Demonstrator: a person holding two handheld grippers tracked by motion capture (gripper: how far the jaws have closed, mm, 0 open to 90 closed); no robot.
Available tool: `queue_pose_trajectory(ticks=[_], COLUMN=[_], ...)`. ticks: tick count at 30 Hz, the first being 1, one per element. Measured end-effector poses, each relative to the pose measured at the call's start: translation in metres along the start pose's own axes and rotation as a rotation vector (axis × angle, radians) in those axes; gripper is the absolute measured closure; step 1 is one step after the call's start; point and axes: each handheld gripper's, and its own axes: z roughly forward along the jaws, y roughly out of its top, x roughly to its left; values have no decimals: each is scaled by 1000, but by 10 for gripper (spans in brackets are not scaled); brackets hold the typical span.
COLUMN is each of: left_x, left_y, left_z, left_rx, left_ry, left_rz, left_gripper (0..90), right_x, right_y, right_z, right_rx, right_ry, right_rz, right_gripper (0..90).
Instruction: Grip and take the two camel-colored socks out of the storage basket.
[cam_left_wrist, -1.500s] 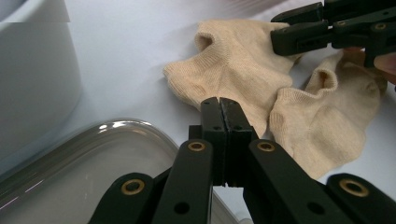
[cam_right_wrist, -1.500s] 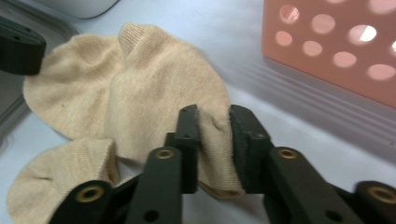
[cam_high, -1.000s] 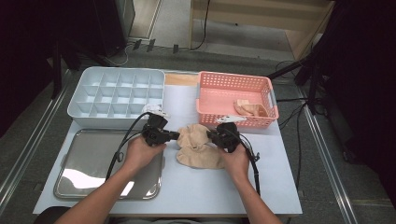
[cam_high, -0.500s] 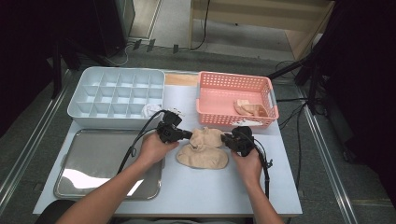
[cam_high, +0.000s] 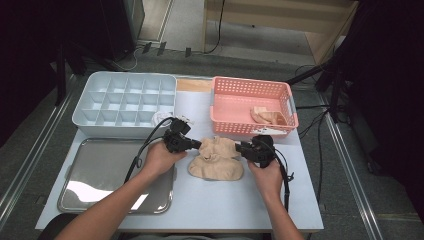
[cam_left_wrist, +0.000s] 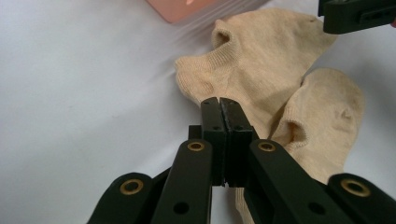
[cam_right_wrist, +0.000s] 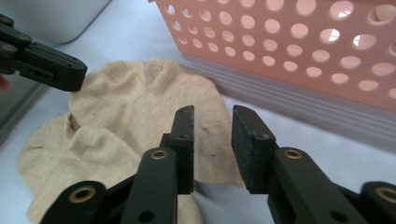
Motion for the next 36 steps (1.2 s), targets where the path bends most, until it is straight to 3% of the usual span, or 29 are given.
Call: queue_pose_trajectory(ticks=[8, 13, 21, 25, 28, 36], left_x=[6, 11, 12, 13, 13, 13], left_y=[-7, -14, -18, -19, -18, -14], left_z=[-8, -10, -13, -11, -12, -6], left_rx=[5, 1, 11, 8, -21, -34], left_ry=[12, 17, 33, 37, 40, 70], left_rz=[-22, -46, -45, -45, -43, -31], left_gripper=[900, 900, 900, 886, 834, 723], right_x=[3, 8, 10, 13, 12, 3], right_y=[0, -5, -10, -11, -10, -4], right_z=[5, 20, 31, 35, 33, 19], right_rx=[22, 67, 86, 77, 80, 41], right_ry=[8, -1, -15, -42, -33, -55], right_rz=[-7, -18, -43, -94, -77, -43], right_gripper=[819, 817, 801, 797, 782, 753])
